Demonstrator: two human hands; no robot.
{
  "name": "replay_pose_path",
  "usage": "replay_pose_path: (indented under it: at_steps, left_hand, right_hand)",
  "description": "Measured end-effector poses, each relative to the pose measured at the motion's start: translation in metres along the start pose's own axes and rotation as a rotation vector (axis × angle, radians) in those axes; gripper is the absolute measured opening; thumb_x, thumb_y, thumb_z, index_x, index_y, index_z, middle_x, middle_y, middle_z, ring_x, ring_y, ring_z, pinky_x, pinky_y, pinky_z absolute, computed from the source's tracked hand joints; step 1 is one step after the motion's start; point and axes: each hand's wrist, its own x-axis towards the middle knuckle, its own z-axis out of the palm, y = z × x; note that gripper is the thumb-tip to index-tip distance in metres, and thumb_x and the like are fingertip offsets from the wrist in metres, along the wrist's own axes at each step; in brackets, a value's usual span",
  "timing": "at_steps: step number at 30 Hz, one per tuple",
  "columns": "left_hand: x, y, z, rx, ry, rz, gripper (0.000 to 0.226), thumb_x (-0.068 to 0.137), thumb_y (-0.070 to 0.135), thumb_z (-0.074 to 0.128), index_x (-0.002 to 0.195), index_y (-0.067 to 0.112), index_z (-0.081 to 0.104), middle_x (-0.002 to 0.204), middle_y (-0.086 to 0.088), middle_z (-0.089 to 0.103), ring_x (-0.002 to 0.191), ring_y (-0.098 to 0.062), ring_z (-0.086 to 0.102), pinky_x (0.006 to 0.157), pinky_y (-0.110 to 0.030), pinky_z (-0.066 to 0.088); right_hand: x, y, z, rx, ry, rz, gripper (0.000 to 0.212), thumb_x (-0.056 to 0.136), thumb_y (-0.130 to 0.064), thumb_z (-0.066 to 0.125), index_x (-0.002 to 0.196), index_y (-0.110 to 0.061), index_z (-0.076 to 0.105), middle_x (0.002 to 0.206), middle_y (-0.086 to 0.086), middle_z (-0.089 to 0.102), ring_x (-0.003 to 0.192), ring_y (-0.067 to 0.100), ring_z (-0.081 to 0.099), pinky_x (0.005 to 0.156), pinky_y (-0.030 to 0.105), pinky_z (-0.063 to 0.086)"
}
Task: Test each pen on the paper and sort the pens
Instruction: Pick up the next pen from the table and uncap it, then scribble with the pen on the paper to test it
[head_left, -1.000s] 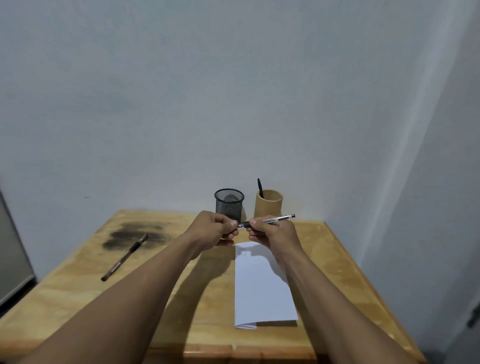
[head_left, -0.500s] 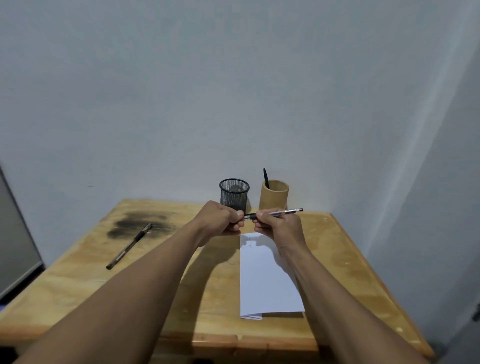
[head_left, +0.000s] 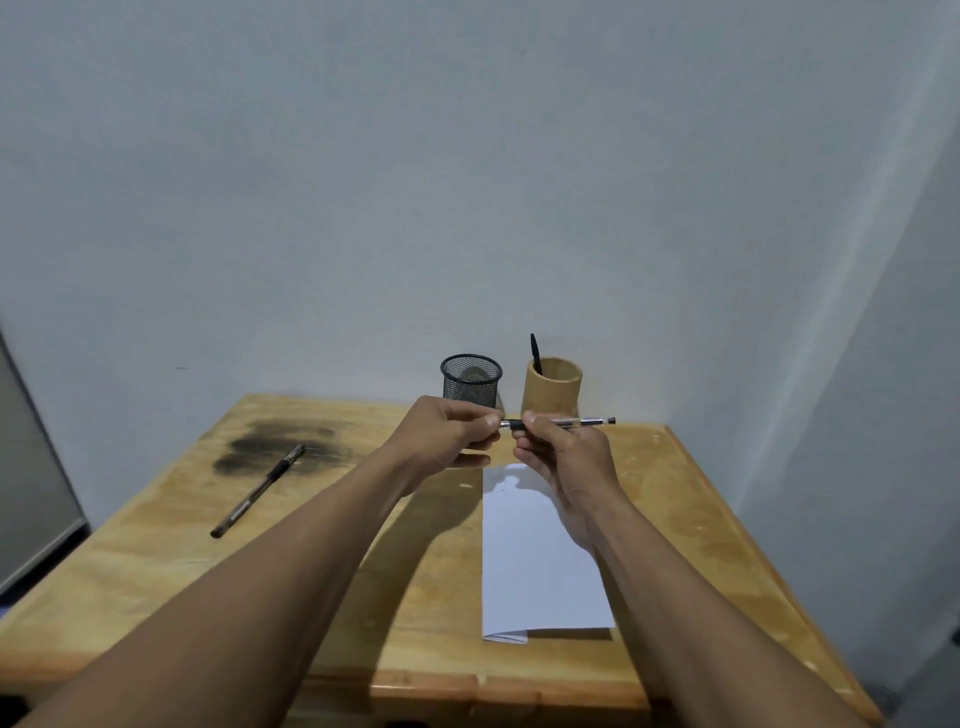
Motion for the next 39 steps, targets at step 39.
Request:
replay_pose_path:
  at_steps: [39]
  left_hand:
    - [0.044,-0.063,0.003,0.870,0.362,0.024,0.019,0.087,0.045,0.069,0.104,0.038,0.077,0.114,0.008,0.073,0.115,-0.021,0.057,0.099,-0.044,0.042]
  right_hand:
    - [-0.009,0.016,-0.025,-0.524,-0.128,-0.022,0.011,0.095,-0.005,0.066,0.089,0.001,0.073,0.081,0.023,0.075,0.065,0.022,0.071,0.065,0.029,0.063]
